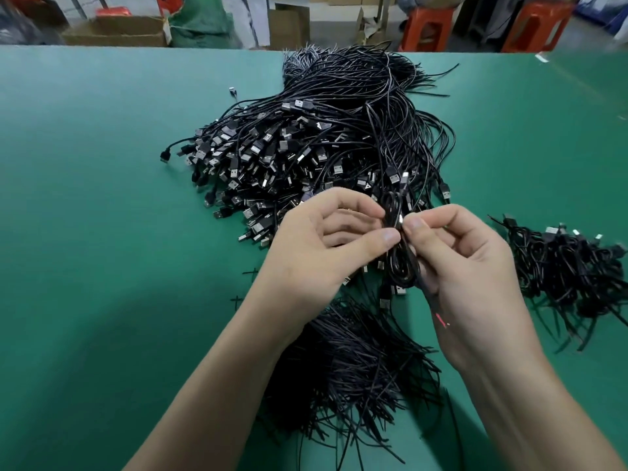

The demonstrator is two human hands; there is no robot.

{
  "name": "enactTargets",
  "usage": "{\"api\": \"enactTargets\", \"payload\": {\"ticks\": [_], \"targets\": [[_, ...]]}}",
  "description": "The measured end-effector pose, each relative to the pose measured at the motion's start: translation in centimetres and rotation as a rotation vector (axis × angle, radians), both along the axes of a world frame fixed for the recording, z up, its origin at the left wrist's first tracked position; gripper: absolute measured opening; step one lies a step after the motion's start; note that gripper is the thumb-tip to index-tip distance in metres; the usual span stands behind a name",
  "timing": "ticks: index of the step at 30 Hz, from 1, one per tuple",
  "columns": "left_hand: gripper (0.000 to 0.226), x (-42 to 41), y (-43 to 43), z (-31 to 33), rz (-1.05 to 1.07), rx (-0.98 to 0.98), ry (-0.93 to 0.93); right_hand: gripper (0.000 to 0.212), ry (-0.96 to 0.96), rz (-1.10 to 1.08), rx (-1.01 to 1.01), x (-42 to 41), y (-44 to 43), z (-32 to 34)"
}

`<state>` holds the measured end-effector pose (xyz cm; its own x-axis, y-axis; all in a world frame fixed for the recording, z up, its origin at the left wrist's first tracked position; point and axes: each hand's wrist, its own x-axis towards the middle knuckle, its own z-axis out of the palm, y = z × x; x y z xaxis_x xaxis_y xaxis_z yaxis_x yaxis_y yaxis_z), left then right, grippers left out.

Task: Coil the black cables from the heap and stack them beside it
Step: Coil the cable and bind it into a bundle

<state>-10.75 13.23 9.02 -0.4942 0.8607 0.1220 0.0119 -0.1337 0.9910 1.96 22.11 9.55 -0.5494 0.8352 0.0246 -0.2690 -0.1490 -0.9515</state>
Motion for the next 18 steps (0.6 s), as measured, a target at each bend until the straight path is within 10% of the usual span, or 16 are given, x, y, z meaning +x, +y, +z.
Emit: {"api": "enactTargets", "payload": {"ticks": [7, 18], "targets": [[0.05, 0.4, 0.3, -0.3, 0.06, 0.023, 0.248, 0.011, -0.085, 0.077, 0.039, 0.6, 1.0, 0.1], [0.035, 0.2, 0.1, -0.1, 0.101, 0.104, 0.726, 0.02, 0.023, 0.181, -0.255, 0.5, 1.5, -0.1]]}}
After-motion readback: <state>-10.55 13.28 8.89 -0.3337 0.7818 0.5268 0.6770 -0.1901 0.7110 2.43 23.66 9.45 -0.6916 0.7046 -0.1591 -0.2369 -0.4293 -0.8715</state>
